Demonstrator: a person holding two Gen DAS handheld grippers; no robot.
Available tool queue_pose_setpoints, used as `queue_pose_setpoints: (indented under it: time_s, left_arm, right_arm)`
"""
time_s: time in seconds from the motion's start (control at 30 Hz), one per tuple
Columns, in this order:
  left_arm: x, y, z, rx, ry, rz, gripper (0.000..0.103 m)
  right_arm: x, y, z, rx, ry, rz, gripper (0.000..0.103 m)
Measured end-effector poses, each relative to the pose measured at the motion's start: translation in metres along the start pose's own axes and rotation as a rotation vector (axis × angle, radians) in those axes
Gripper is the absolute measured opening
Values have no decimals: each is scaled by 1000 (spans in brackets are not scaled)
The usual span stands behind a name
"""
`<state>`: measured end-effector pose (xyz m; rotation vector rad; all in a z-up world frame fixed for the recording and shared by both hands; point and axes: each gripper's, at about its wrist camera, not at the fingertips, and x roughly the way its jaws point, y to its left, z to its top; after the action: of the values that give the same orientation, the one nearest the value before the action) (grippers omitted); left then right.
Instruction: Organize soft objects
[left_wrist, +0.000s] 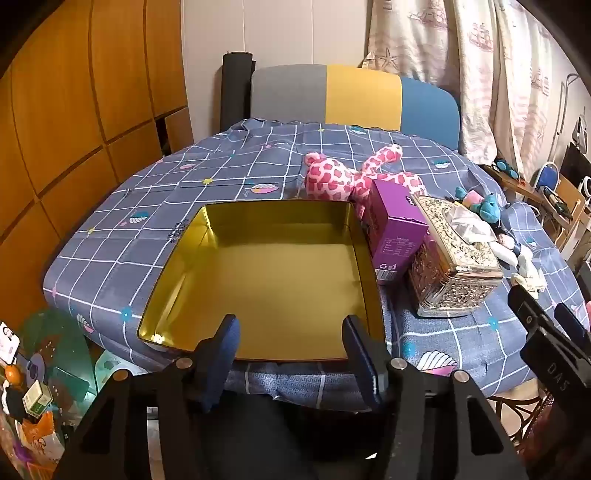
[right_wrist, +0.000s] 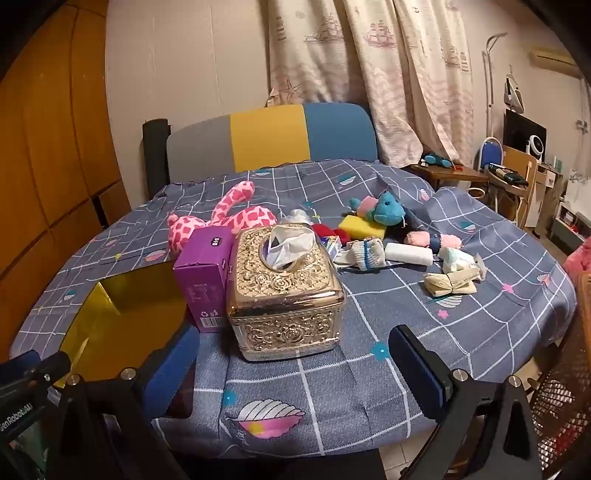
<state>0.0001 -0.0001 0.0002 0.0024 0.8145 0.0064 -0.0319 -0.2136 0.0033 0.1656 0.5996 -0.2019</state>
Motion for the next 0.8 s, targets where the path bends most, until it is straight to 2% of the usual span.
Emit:
queue_pose_setpoints:
  time_s: [0.17, 0.47, 0.8]
  left_arm:
    - [0, 1, 3, -15, 6, 1, 58]
    - [6, 4, -3, -12, 12, 23, 58]
    - [10, 4, -4, -3, 25, 32, 58]
  right_arm:
    - [-3, -3, 0, -3, -8, -26, 103]
    - [-3, 4, -5, -54, -45, -11, 103]
    - [1, 4, -7, -61, -35, -19, 103]
